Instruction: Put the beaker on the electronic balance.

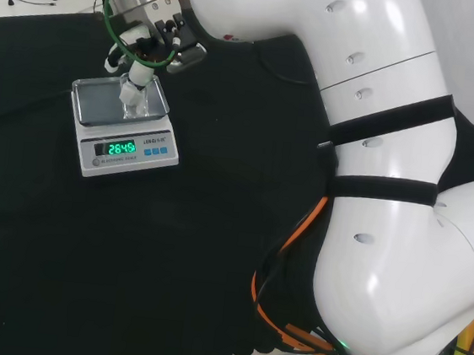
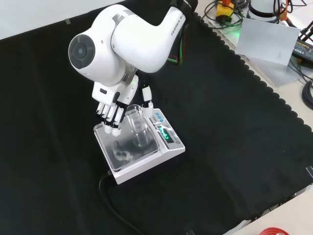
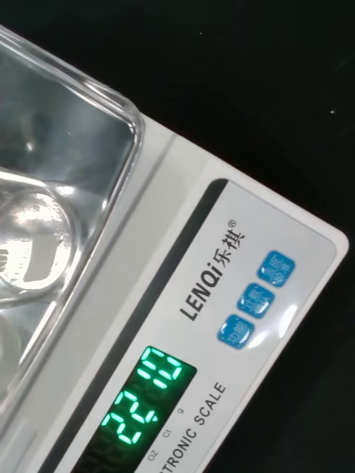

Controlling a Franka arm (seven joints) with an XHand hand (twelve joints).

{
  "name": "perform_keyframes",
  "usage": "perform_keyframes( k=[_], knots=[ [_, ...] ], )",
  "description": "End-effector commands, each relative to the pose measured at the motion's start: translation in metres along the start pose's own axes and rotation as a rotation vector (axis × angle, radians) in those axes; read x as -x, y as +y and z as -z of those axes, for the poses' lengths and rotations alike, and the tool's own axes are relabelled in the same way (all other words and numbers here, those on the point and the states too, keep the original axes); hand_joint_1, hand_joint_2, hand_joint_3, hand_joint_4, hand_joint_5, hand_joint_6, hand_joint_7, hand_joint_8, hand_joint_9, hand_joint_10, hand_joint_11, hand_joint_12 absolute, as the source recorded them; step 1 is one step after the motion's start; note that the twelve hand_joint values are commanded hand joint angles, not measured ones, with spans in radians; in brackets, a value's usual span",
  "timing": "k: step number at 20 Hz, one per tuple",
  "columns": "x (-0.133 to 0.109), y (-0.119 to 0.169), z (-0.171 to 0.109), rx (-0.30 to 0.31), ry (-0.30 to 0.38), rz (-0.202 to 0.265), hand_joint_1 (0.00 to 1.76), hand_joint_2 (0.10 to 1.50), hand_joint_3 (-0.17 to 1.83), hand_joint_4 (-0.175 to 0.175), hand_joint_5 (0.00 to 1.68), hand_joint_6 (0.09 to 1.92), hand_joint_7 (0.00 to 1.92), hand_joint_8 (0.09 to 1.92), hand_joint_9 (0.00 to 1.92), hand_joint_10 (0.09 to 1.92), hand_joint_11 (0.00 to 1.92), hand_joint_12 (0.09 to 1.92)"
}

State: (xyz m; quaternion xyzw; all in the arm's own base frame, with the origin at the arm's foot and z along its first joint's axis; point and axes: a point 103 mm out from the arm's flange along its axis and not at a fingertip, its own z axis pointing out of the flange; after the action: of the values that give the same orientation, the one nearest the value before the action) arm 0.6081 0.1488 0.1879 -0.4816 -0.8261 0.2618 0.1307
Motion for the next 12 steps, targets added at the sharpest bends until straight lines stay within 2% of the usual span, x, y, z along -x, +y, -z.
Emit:
perform_keyframes(
  k=[1,4,6,8,10,12],
  knots=[
    [0.0017,0.0004,-0.0029,-0.019,0.002,-0.003,0.71,0.83,-0.17,-0.036,0.24,0.09,0.00,0.50,0.01,0.80,0.00,1.42],
    [0.0005,0.0009,-0.0026,-0.037,-0.017,0.001,0.68,0.80,-0.16,-0.029,0.17,0.09,0.00,0.32,0.00,0.65,0.00,1.36],
    [-0.0008,0.0002,-0.0013,-0.035,-0.029,0.002,0.64,0.76,-0.15,-0.025,0.12,0.09,0.00,0.16,0.00,0.49,0.00,1.28],
    [0.0000,-0.0006,-0.0007,-0.023,-0.017,0.002,0.62,0.74,-0.14,-0.023,0.09,0.09,0.00,0.09,0.00,0.41,0.00,1.23],
    [0.0016,-0.0003,0.0000,-0.003,0.001,-0.004,0.64,0.74,-0.12,-0.025,0.09,0.09,0.01,0.09,0.00,0.41,0.00,1.21],
    [0.0033,0.0005,0.0014,0.008,0.017,-0.009,0.68,0.75,-0.10,-0.031,0.12,0.09,0.03,0.09,0.00,0.48,0.00,1.23]
  ],
)
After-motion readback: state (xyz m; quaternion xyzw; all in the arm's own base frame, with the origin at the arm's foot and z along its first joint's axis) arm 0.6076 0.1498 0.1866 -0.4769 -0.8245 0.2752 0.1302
